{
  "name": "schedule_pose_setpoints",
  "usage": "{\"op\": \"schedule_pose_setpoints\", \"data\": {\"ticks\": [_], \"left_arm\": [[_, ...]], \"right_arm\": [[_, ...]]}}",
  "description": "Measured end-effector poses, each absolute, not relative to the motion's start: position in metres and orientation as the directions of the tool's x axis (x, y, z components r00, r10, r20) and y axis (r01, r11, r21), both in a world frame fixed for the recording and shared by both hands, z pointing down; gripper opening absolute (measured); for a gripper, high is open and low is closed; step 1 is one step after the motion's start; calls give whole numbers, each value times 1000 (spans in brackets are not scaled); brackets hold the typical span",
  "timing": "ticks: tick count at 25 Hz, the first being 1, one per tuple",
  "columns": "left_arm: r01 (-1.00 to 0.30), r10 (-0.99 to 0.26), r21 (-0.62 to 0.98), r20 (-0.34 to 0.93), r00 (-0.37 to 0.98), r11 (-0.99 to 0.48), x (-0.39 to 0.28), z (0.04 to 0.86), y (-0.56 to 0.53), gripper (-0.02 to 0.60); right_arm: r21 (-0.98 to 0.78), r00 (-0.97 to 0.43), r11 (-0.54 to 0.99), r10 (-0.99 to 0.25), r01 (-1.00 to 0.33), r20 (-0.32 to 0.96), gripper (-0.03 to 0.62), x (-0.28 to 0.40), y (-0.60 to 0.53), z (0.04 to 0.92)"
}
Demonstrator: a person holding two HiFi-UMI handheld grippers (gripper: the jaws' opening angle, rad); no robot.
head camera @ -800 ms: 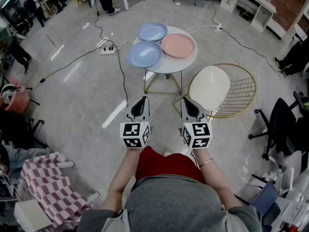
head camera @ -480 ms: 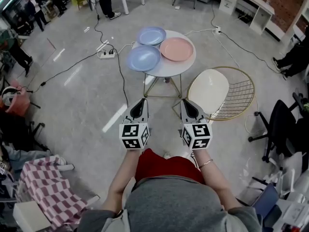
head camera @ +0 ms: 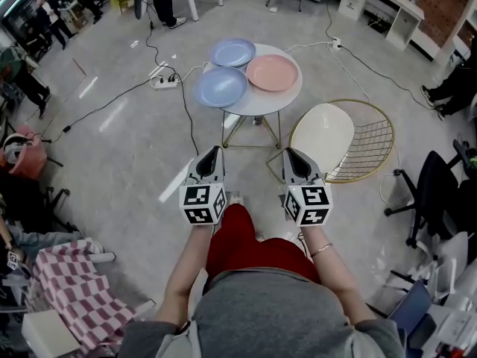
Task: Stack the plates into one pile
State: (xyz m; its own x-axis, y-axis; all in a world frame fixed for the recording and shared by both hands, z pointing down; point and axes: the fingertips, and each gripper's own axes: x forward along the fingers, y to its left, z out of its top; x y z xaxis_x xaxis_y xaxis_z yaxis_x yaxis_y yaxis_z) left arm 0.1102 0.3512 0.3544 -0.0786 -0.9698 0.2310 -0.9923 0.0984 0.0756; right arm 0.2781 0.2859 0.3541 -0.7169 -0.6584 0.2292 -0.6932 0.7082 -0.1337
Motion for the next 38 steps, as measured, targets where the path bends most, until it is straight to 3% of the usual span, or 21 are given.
{"op": "schedule_pose_setpoints", "data": {"ticks": [9,28,38], "left_arm": [[-991,-967,101,245,-62,89,83,375,298,17],[-992,-946,124,325,14,28,-79,405,136,17],[-988,-941,155,336,49,4,-119,415,99,17]], "right_arm": [[-141,-699,688,-673,-711,241,31,260,238,367],[-161,-613,597,-719,-786,328,31,112,80,393],[-135,-555,549,-744,-825,372,31,80,49,403]]}}
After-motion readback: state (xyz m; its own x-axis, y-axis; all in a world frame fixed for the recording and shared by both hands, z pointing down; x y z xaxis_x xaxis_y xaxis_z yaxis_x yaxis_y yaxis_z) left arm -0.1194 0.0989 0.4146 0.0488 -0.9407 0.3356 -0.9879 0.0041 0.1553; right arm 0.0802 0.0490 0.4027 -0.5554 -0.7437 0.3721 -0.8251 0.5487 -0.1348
